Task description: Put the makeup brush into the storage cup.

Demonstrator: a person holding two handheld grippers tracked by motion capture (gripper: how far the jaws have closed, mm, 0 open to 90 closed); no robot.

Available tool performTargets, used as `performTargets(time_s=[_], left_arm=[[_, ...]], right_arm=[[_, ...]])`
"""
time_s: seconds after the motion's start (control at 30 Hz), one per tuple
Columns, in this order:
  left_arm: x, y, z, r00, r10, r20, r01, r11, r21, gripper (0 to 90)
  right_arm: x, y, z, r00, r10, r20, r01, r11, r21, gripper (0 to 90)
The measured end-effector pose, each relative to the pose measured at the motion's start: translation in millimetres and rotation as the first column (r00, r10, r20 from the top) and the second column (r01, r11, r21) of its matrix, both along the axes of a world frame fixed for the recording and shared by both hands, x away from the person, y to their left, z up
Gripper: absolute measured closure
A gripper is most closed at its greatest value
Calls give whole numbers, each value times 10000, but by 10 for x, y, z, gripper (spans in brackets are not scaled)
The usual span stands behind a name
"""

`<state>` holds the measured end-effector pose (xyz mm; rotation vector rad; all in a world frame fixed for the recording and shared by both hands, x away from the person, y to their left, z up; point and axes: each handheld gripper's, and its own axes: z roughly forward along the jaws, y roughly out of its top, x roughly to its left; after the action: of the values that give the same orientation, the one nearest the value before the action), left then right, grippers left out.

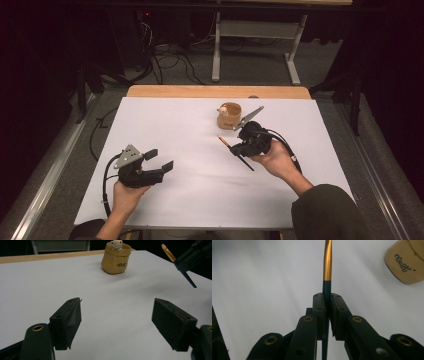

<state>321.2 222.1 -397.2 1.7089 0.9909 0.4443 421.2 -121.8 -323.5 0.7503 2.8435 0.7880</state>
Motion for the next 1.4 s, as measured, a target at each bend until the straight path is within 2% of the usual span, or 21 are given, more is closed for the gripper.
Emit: performTargets(time_s=[0.47,0.67,1.1,1.4], left_arm=[[2,2,-1,10000,1,-24,-1,10000,-15,242],[0,3,1,10000,14,-22,-15,10000,-14,243],[2,2,-2,10000,22,-33,-22,10000,-2,243],[-3,6,2,10000,35,-8,-35,10000,2,243]], right_arm=[[25,6,82,9998,-90,151,88,9999,111,850],[39,26,118,9994,31,340,-37,9999,159,850],[78,31,144,9986,-111,509,93,9994,343,850],[122,9,198,9970,-335,695,283,9968,750,850]])
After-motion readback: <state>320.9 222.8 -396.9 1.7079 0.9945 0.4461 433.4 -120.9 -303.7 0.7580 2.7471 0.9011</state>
